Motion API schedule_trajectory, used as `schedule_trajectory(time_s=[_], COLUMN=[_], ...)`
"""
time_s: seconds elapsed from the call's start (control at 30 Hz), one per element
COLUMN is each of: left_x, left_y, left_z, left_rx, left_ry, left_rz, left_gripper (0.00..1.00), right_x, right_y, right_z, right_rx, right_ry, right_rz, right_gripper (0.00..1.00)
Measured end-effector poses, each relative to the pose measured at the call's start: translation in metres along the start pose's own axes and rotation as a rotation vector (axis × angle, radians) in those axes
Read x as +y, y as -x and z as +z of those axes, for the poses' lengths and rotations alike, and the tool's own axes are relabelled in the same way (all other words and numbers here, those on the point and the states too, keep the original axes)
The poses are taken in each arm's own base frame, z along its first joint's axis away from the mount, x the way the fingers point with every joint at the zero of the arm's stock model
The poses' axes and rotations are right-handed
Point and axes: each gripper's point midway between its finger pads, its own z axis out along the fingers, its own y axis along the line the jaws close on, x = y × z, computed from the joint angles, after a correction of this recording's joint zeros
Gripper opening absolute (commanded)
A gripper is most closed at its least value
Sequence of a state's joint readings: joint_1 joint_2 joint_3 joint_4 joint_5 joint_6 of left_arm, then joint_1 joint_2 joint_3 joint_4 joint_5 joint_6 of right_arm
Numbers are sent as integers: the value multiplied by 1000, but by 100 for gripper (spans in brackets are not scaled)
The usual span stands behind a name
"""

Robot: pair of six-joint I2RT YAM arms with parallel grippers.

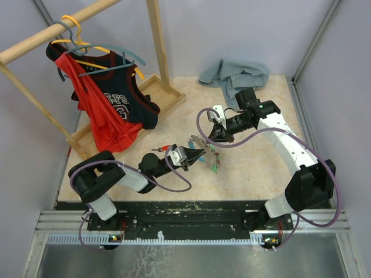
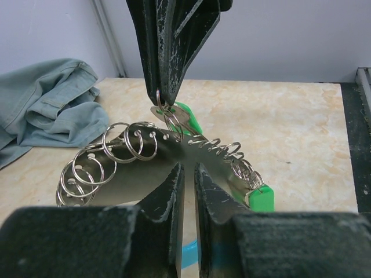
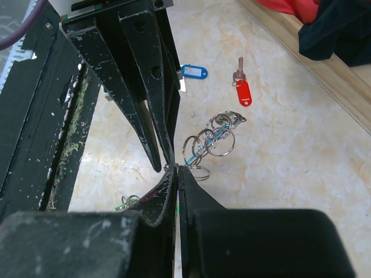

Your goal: Remove the keys from the keyring

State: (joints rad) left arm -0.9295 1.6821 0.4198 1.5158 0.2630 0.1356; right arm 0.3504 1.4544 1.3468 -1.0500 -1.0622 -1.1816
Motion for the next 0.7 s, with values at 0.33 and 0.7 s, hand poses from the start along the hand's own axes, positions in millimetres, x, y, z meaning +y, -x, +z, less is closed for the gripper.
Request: schedule_trajectory(time_s=[0.33,0.7], left_x=[0,9], left_y=[-1,-2], left_z=[2,1], left_rx=[2,8], left_ry=[8,64], left_rz=[-1,-1], left_gripper=[17,19], right_x=[2,-1], right_y=[-3,-7], right_z=[7,10], right_rx=[6,15], right_ry=[15,6], right_rz=[11,23], right_gripper=[0,0])
